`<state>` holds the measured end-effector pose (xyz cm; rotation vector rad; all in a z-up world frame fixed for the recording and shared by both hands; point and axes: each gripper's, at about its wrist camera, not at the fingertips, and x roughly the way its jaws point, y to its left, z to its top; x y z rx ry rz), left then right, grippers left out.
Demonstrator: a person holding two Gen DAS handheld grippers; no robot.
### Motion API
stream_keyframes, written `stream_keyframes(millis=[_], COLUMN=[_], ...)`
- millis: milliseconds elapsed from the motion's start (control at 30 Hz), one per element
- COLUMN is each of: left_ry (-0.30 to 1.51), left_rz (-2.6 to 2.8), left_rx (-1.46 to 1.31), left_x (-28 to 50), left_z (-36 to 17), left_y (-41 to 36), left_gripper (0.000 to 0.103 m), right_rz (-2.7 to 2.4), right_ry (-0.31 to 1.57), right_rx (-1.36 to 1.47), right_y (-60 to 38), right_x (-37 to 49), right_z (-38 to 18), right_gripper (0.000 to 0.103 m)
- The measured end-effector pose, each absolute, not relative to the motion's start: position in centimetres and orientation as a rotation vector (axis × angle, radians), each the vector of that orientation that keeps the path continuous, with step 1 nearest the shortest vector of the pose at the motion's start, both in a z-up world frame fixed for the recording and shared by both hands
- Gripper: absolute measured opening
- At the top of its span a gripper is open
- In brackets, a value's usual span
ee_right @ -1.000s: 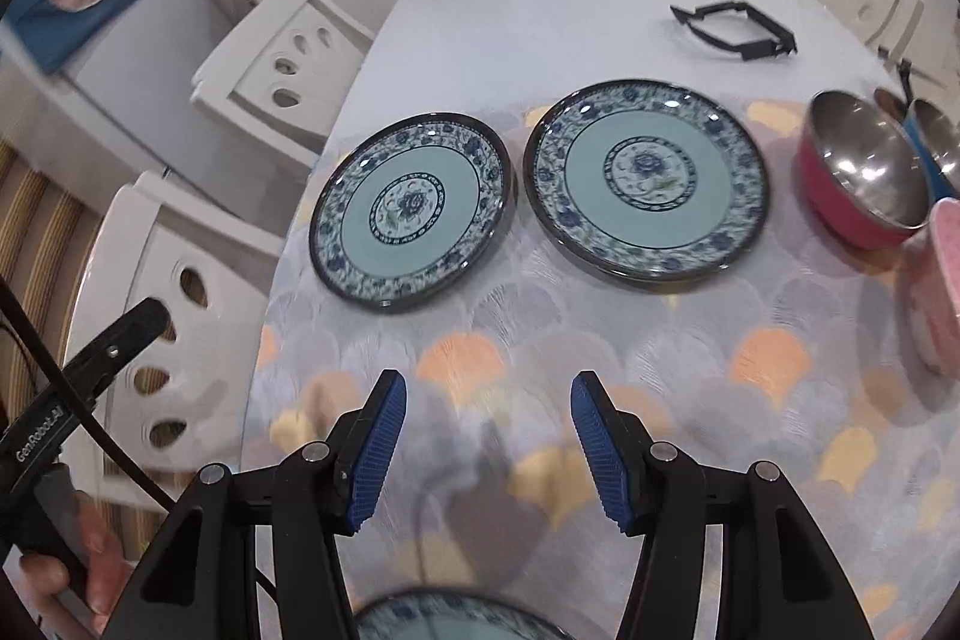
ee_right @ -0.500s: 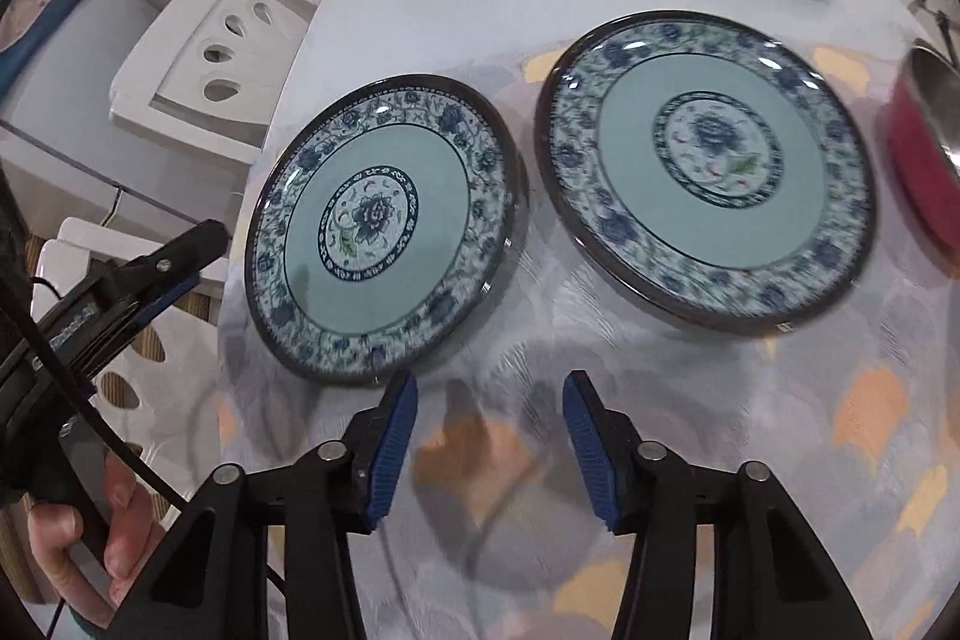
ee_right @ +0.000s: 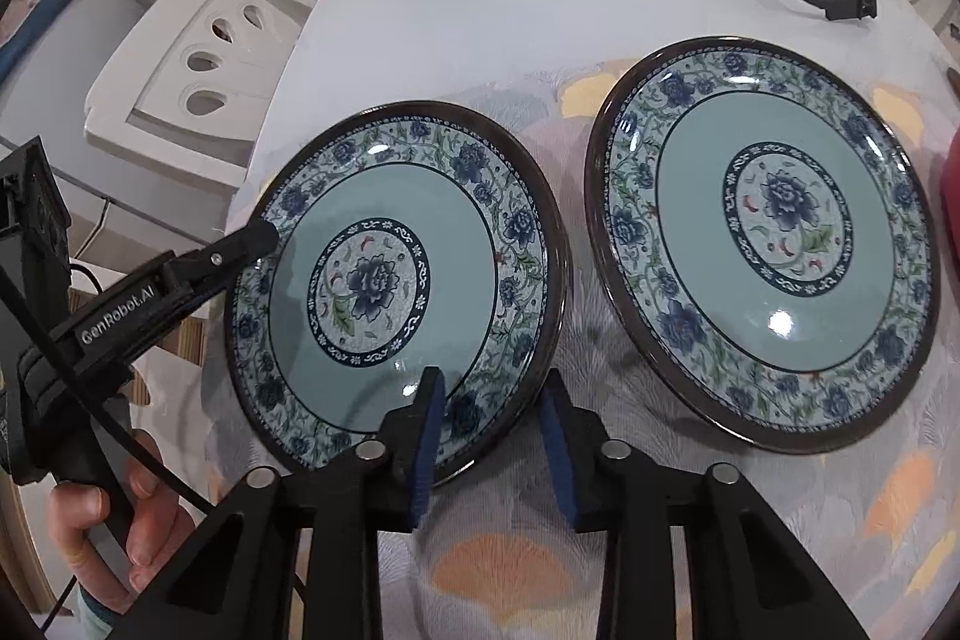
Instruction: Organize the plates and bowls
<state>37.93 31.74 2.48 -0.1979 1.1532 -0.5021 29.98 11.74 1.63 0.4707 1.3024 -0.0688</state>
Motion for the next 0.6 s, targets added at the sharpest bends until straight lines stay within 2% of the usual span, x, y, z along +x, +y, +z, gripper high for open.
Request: stream_keyframes(millis=[267,600], left_ry=[1.124,1.090], left_rz=[-0.514,-0.499], left_rx=[-0.207,-0.148], left_x=[38.2,35.7], left_z=[2.2,3.5], left_y=[31.9,31.9], left_gripper=[0.019,0.019], right_rz=[-0.055,-0.036], right_ry=[1.290,1.284], right_rx=[0.441,0.447], right_y=[11.6,11.2], right_x=[30.5,28.6], right_z=[1.4,2.6], right_gripper=[0.024,0.023])
